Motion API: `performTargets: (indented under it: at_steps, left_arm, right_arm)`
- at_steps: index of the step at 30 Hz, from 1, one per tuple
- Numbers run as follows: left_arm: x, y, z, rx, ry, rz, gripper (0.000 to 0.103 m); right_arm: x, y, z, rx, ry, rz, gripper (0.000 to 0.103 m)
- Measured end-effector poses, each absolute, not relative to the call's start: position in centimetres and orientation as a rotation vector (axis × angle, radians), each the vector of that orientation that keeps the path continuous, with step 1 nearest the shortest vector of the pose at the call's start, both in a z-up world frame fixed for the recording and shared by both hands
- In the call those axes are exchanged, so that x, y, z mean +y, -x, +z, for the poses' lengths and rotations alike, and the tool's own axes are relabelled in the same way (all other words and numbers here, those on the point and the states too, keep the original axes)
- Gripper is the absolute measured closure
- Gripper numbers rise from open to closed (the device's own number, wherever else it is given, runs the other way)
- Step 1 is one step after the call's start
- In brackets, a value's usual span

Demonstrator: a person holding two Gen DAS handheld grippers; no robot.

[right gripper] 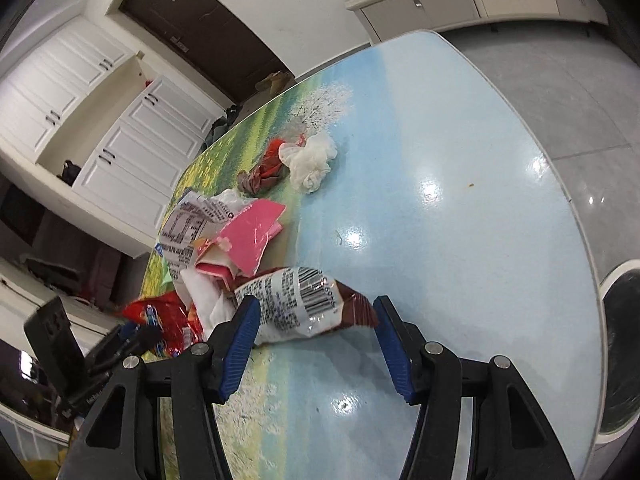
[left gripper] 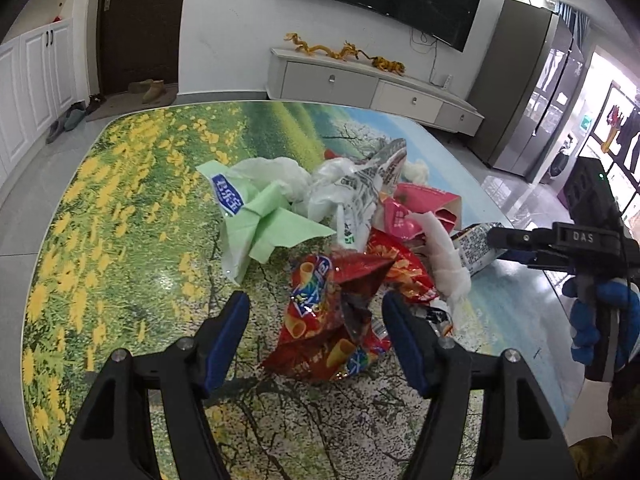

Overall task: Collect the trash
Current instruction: 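Grasp the silver-printed wrapper with the right gripper while the left grasps a red snack bag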

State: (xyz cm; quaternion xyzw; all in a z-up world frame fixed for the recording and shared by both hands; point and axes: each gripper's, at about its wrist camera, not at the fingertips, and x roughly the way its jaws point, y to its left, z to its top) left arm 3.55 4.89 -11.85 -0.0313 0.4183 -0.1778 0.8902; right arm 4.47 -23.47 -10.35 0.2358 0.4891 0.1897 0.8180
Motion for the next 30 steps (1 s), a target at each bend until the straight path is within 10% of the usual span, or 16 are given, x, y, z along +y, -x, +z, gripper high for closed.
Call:
performTargets:
  at_steps: [4, 10, 30]
  left_arm:
    - [4.6, -3.7, -12.2, 0.888, 0.071, -0.413, 0.067]
    - [4.5, -2.3, -11.8, 0.87, 0.097, -0.458, 0.082]
    - [5.7, 2.9, -4.3, 0.722, 0.168, -0.477, 0.091]
  right_arm:
    - [-23.8, -4.2, -10.0, 1.025, -0.528, 0.411, 0.075]
    - [-24.1, -2.4, -7.5, 0.959, -0.494, 0.395, 0.086]
    - [-26.8, 5.0, -0.3, 0.746, -0.385, 0.361, 0.088]
